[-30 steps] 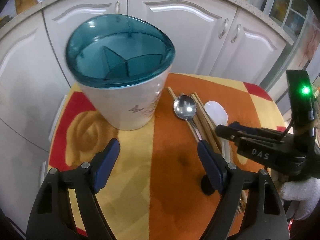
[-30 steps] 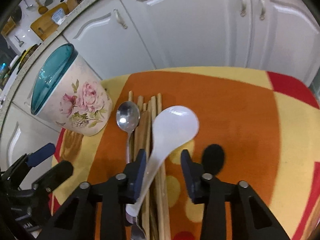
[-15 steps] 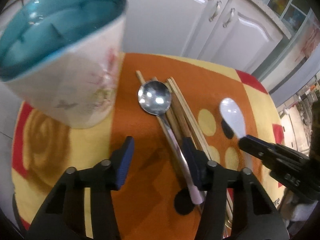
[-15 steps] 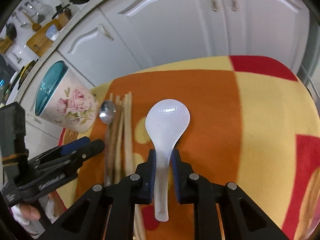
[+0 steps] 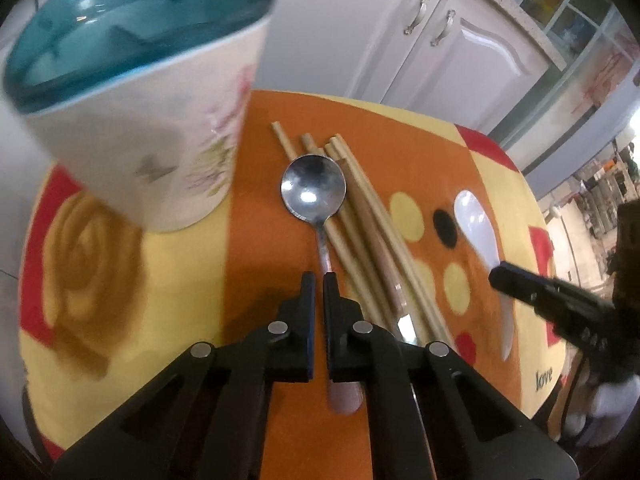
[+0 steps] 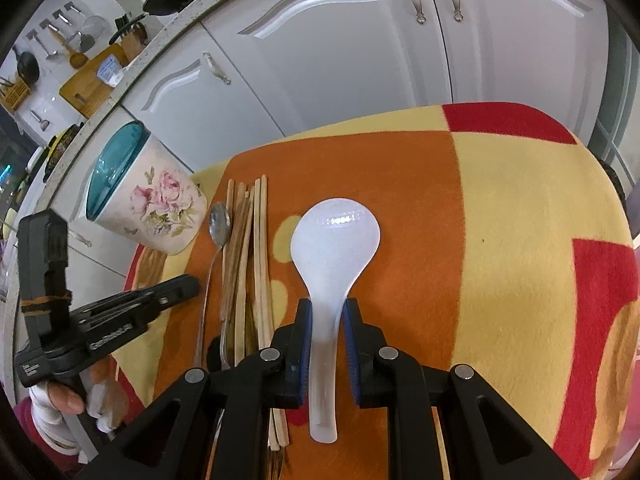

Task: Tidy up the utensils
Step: 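Grasp the white spoon with the right tool while the left tool grasps the steel spoon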

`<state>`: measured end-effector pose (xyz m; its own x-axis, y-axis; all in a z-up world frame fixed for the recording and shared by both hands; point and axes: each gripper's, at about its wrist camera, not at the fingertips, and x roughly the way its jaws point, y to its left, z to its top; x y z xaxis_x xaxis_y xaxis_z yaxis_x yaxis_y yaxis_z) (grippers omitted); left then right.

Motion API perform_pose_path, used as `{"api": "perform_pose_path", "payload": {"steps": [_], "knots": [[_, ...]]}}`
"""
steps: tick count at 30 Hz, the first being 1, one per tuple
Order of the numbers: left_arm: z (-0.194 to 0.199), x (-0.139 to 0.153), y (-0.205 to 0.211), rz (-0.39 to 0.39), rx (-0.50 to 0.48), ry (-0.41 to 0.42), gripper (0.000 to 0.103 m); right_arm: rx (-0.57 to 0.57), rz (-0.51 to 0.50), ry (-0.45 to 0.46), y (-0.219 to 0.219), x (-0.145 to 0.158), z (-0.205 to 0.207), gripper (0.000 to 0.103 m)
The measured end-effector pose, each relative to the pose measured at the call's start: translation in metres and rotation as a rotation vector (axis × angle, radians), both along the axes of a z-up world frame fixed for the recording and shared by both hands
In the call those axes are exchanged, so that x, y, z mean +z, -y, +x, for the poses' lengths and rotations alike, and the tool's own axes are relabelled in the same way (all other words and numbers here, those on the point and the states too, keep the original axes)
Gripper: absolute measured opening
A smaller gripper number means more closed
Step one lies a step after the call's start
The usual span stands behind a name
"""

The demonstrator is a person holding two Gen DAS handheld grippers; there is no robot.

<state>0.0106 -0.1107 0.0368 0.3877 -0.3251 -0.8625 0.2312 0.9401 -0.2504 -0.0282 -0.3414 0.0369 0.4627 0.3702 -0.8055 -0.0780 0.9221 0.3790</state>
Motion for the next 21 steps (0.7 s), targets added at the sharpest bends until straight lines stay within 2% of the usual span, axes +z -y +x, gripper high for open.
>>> {"api": "perform_pose_path", "payload": {"steps": [3, 6, 10, 12, 14, 18, 19, 20, 21], "knots": [[-0.012, 0.005, -0.01, -0.01, -0.012, -0.007, 0.002, -0.006, -0.007, -0.018, -0.002, -0.003, -0.003, 0.015], [-0.025, 0.006, -0.016, 0.017, -0.029, -0.002, 0.002, 0.007, -0.013, -0.028, -0.006, -0.008, -0.009, 0.015], [-0.022, 0.007, -0.018, -0.012, 0.001, -0.006, 0.003, 0.0, -0.016, -0.045, -0.007, -0.014, -0.011, 0.015], [-0.017, 0.008, -0.015, -0.047, 0.008, -0.009, 0.01, -0.003, -0.015, -0.045, -0.007, -0.014, -0.012, 0.015], [-0.012, 0.007, -0.008, -0.067, 0.016, -0.004, 0.034, -0.001, -0.02, -0.046, -0.007, -0.012, -0.011, 0.015], [0.001, -0.005, 0.006, -0.009, 0.02, -0.013, 0.034, -0.006, -0.024, -0.049, -0.005, -0.011, -0.011, 0.015], [0.003, -0.009, 0.008, 0.006, 0.02, -0.024, 0.032, -0.008, -0.023, -0.048, -0.005, -0.011, -0.011, 0.015], [0.005, -0.013, 0.01, 0.019, 0.02, -0.032, 0.021, -0.01, -0.021, -0.048, -0.005, -0.011, -0.012, 0.015], [0.005, -0.013, 0.01, 0.035, 0.026, -0.01, 0.016, -0.012, -0.02, -0.048, -0.005, -0.011, -0.012, 0.015]]}}
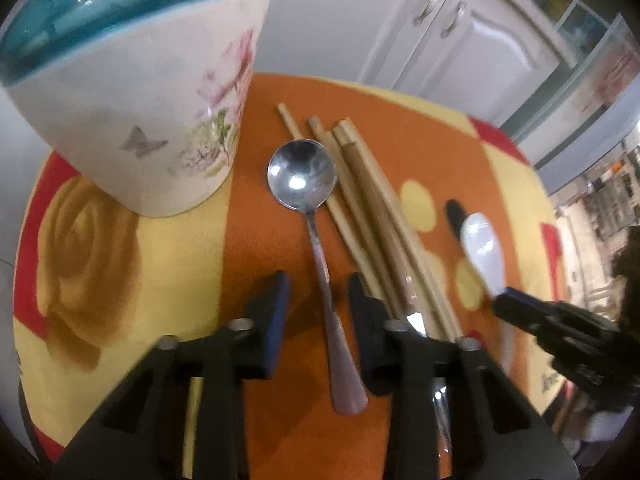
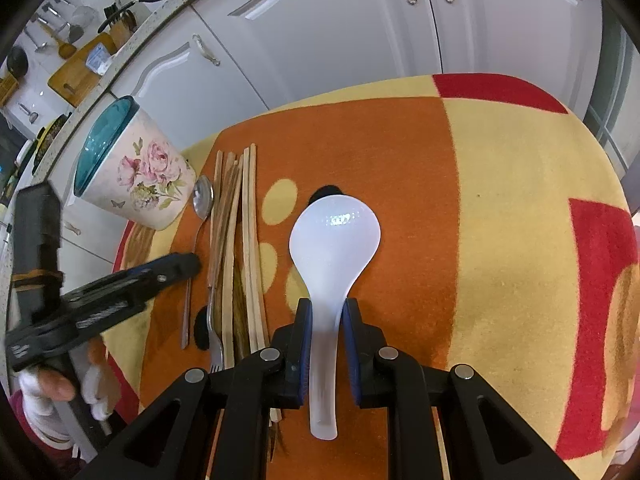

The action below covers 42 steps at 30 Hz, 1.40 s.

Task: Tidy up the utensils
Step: 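Grasp the white spoon with the right tool while the left tool grasps the steel spoon, then lift both spoons and carry them over the teal-lidded holder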

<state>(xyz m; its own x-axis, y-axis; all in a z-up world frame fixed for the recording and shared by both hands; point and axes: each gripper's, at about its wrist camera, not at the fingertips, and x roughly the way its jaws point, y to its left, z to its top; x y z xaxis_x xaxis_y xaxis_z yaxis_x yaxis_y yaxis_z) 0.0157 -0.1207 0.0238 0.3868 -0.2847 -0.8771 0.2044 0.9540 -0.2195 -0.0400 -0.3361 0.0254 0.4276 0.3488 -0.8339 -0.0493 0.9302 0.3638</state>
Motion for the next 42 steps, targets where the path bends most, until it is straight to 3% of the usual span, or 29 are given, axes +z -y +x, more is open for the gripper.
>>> {"api": "perform_pose_path", "payload": {"steps": [2, 8, 14, 22, 24, 26, 29, 35, 42], "knots": [[0.001, -0.002, 0.002, 0.008, -0.019, -0.001, 0.006, -0.002, 0.003, -0.001, 0.0, -0.001, -0.001, 0.015], [-0.012, 0.0, -0.013, -0.006, -0.052, -0.03, 0.003, 0.003, 0.016, 0.002, 0.001, 0.001, -0.004, 0.015], [-0.053, -0.002, -0.04, 0.025, -0.107, -0.069, 0.003, 0.028, 0.025, -0.015, -0.001, -0.003, -0.015, 0.015], [-0.089, 0.002, -0.051, -0.007, -0.115, -0.091, 0.003, 0.22, -0.044, -0.05, -0.003, -0.001, -0.015, 0.015], [-0.089, 0.004, -0.05, -0.028, -0.121, -0.083, 0.005, 0.235, -0.065, -0.055, -0.002, 0.0, -0.013, 0.015], [-0.086, 0.01, -0.052, -0.063, -0.137, -0.068, 0.016, 0.24, -0.066, -0.042, -0.002, 0.003, -0.013, 0.018], [-0.079, 0.018, -0.056, -0.075, -0.155, -0.037, 0.033, 0.221, -0.02, -0.041, 0.001, 0.005, -0.013, 0.039], [-0.047, 0.019, -0.059, -0.005, -0.227, 0.024, 0.035, 0.183, -0.001, -0.048, 0.008, 0.005, -0.008, 0.039], [-0.017, 0.009, -0.052, 0.001, -0.354, 0.006, 0.035, 0.154, 0.028, -0.05, 0.018, 0.005, -0.004, 0.039]]}}
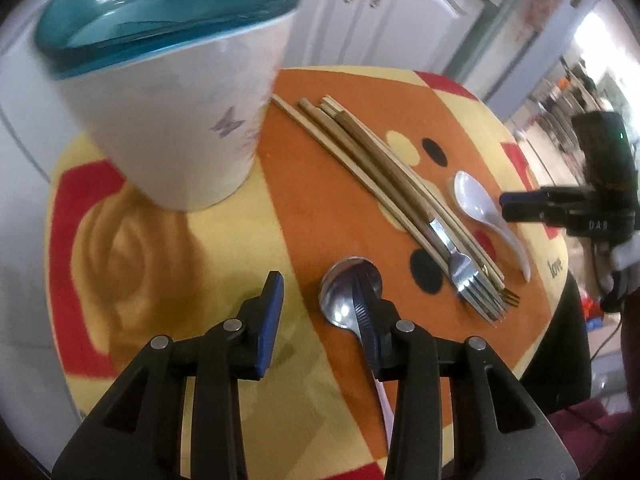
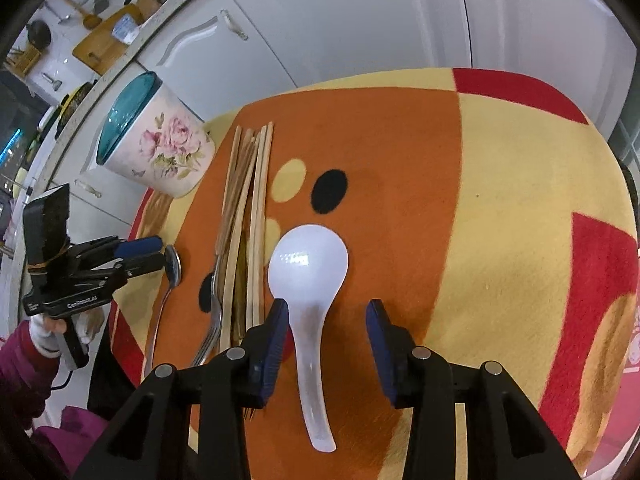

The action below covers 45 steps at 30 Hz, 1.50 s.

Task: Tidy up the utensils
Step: 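Lift both spoons and carry them over the teal-lidded holder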

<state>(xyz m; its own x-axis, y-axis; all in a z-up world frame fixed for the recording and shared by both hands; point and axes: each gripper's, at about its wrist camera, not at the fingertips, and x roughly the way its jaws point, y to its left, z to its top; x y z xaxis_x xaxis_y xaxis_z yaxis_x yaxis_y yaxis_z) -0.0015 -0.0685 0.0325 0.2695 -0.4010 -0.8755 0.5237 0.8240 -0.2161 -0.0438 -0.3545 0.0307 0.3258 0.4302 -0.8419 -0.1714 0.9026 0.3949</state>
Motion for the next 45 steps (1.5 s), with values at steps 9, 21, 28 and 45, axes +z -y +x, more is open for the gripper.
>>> {"api": "perform_pose_path", "payload": {"steps": [9, 21, 28, 45], "knots": [[-0.001, -0.008, 0.027, 0.076, -0.159, 0.012, 0.022, 0.053, -0.044, -0.027, -0.019, -0.005, 0.0, 0.038], [-0.006, -0.002, 0.022, 0.043, -0.109, 0.02, 0.006, 0.032, 0.01, -0.03, -0.025, -0.01, 0.023, 0.007], [-0.013, 0.007, 0.01, 0.013, -0.046, 0.035, 0.002, 0.05, -0.014, 0.031, -0.025, 0.008, 0.006, 0.004], [-0.016, 0.12, -0.056, -0.165, 0.154, 0.221, 0.001, 0.045, 0.267, 0.257, -0.069, 0.105, 0.033, 0.004]]}}
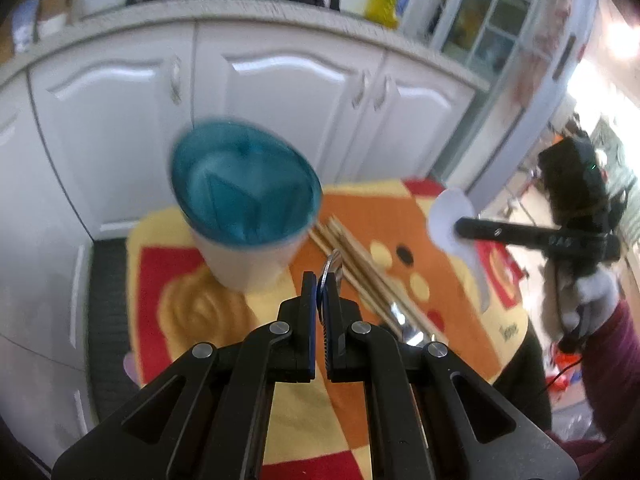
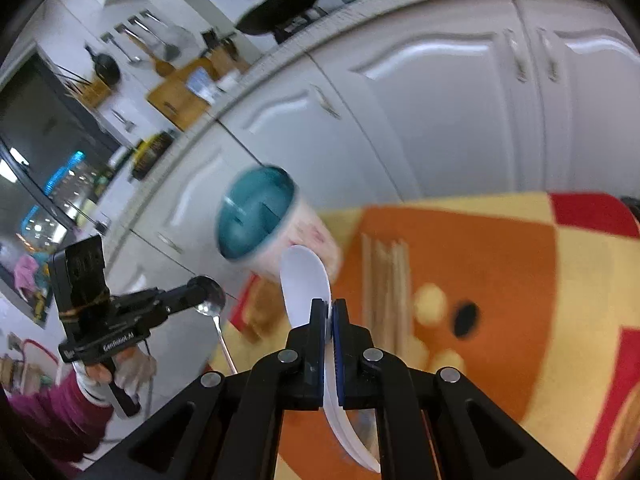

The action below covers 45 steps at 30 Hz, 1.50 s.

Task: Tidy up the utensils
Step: 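Lift both spoons and carry them over the teal-lidded holder, then drop the white spoon and steel spoon into the holder, opening both tools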

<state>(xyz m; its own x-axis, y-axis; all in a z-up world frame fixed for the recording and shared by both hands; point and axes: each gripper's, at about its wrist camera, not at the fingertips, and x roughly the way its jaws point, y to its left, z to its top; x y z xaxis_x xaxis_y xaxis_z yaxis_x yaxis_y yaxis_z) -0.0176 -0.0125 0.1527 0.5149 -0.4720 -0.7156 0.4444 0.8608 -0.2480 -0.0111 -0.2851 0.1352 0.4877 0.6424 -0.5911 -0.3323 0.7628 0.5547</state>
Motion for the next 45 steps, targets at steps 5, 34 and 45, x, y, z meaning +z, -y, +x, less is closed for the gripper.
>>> {"api": "perform_pose_path", "payload": {"steps": [5, 34, 45], "knots": [[0.016, 0.04, -0.02, 0.011, 0.076, 0.095, 0.001, -0.004, 0.078, 0.068, -0.037, 0.028, 0.033, 0.004], [0.088, 0.008, -0.011, 0.263, 0.332, 0.299, 0.001, -0.066, 0.152, 0.13, -0.088, -0.005, 0.13, 0.004], [0.082, -0.012, -0.007, 0.21, 0.349, 0.196, 0.003, -0.009, 0.013, 0.08, -0.095, -0.011, 0.111, 0.013]]}}
